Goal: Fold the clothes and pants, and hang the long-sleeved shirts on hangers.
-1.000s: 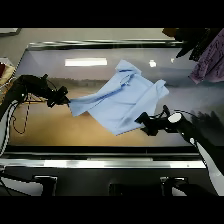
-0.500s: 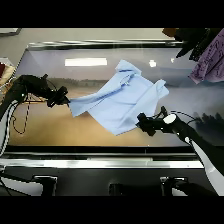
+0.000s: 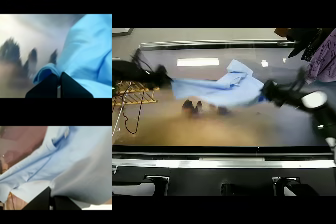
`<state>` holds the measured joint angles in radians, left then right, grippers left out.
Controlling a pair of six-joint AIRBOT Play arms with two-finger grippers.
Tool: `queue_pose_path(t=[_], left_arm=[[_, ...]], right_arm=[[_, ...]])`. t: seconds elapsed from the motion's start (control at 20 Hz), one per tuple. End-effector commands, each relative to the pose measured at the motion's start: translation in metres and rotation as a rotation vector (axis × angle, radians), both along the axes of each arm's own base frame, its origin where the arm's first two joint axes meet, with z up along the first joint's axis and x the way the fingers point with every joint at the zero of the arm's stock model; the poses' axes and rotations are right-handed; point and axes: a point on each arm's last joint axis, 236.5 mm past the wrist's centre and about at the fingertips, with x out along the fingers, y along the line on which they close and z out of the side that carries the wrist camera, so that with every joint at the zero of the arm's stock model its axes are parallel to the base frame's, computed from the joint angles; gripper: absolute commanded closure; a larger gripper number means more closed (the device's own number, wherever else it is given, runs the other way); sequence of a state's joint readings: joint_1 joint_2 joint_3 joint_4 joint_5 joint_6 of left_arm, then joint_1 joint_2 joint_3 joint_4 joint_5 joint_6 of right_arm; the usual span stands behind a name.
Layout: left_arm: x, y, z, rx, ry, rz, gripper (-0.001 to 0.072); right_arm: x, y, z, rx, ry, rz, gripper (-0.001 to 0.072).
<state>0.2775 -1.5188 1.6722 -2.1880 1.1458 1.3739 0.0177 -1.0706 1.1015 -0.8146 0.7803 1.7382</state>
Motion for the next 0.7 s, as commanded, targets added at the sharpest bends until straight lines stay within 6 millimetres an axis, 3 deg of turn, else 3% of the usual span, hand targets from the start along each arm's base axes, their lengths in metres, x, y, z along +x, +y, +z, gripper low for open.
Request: queue_pose_path(t=[0.0,0.1,0.2,0.3,0.4,0.5,0.6,0.65], left_arm=[[-0.018,0.021,0.151,0.066,-0.351,0.073,0.0691],[-0.058,0.023,0.247,0.130,-0.580,0.128,0.0691],[-0.118,0.014,0.336,0.183,-0.821,0.185,0.0691],[-0.181,-0.001,0.396,0.225,-1.002,0.221,0.0691],[-0.230,-0.011,0.423,0.277,-1.086,0.252,0.0692],[-0.260,-0.006,0.432,0.312,-1.107,0.323,0.0691],[-0.268,0.005,0.430,0.361,-1.088,0.373,0.0691],[-0.260,0.010,0.421,0.373,-1.049,0.372,0.0691]], right_arm=[[-0.029,-0.022,0.145,-0.155,-0.302,0.078,0.0682],[-0.064,-0.014,0.215,-0.227,-0.452,0.140,0.0682],[-0.108,-0.003,0.275,-0.271,-0.593,0.176,0.0682],[-0.146,0.001,0.321,-0.299,-0.717,0.174,0.0682],[-0.179,0.003,0.358,-0.306,-0.827,0.152,0.0682],[-0.193,0.004,0.377,-0.270,-0.864,0.127,0.0682],[-0.187,0.001,0.375,-0.221,-0.823,0.104,0.0682],[-0.176,-0.001,0.365,-0.216,-0.776,0.100,0.0683]])
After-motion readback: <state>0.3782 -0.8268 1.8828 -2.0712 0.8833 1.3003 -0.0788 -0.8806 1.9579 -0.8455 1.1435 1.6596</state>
